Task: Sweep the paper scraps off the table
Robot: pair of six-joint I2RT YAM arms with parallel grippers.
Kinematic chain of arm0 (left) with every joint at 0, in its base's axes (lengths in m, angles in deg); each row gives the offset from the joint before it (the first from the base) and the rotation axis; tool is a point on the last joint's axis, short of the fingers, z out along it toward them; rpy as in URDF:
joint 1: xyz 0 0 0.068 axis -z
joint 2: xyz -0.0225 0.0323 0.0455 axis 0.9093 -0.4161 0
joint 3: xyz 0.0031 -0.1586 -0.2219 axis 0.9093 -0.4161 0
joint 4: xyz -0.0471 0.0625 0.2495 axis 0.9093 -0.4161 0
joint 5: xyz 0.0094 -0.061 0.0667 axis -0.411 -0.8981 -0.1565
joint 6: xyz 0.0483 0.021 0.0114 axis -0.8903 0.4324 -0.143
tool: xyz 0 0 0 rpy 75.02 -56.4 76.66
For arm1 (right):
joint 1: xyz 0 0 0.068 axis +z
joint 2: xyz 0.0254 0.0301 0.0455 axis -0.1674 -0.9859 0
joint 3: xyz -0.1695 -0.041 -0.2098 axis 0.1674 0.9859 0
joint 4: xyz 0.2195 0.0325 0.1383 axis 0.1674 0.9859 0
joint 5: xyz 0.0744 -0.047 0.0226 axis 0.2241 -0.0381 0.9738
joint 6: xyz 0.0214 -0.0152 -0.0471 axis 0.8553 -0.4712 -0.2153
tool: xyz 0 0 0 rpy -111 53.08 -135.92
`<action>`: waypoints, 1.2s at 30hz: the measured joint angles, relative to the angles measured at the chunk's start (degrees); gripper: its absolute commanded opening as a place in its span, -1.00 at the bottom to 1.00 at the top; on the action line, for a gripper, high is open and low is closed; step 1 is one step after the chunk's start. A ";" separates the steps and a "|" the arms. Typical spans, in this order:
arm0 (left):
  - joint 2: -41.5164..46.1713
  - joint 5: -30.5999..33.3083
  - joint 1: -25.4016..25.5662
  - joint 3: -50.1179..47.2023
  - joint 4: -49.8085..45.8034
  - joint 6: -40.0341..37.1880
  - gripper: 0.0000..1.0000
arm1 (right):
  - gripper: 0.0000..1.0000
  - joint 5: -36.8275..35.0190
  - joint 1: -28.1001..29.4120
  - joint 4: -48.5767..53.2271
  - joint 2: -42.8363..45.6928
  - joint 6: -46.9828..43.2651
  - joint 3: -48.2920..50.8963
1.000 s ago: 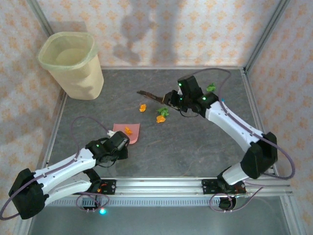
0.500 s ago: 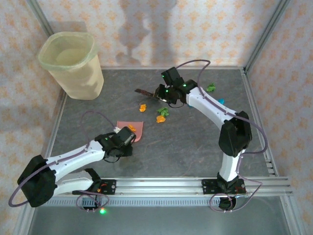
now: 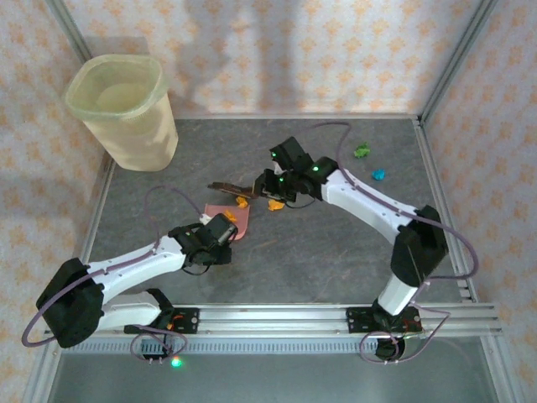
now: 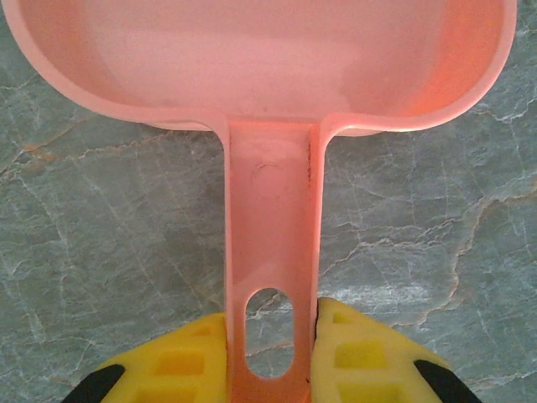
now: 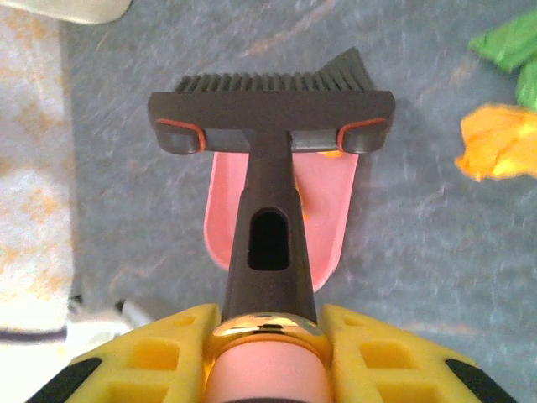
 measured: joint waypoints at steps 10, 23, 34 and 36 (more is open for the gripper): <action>-0.48 1.16 0.00 0.04 0.52 -0.66 -1.00 | -1.00 7.23 -0.24 -4.66 10.91 7.76 11.13; -0.35 1.57 0.00 0.04 2.27 -1.05 -1.00 | -1.00 1.11 -8.66 -9.35 29.75 12.87 22.77; 0.98 2.93 0.00 0.02 2.47 -0.85 -1.00 | -1.00 -24.74 -10.14 -23.50 54.90 2.51 48.33; 1.86 3.06 0.00 0.04 2.47 -0.87 -1.00 | -1.00 -27.71 -10.16 -26.64 56.54 0.42 53.51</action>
